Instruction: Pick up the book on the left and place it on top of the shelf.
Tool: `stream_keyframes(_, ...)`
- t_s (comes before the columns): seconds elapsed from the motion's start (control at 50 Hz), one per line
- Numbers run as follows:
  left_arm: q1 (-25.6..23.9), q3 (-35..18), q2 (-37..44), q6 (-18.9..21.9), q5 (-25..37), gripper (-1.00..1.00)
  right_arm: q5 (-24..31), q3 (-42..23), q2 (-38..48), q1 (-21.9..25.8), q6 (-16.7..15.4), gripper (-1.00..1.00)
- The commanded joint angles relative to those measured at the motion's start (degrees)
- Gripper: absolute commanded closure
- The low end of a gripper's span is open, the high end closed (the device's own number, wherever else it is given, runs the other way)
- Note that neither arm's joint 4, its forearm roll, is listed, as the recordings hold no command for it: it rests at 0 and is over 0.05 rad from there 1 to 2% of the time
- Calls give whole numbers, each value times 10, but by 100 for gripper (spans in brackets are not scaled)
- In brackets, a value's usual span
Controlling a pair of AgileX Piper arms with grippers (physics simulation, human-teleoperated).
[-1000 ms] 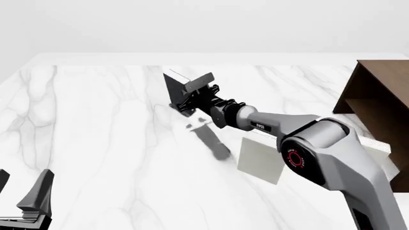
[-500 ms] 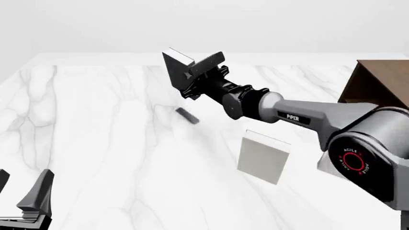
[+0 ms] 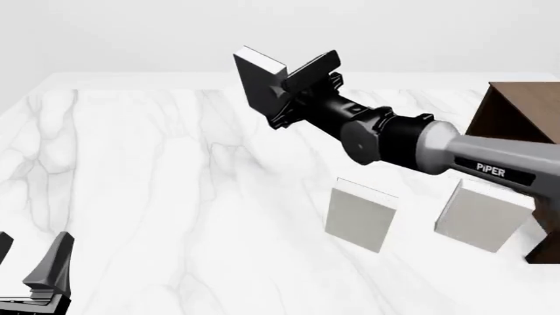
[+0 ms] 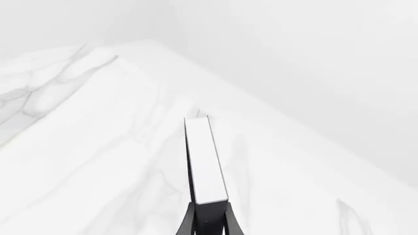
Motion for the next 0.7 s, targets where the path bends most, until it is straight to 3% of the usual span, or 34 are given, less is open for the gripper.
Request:
stream_keyframes(0.02, 0, 0, 0, 0, 0, -100, 3, 70, -102, -7, -9, 100)
stream_keyframes(0.7, 0, 0, 0, 0, 0, -100, 56, 251, -409, -64, -48, 100)
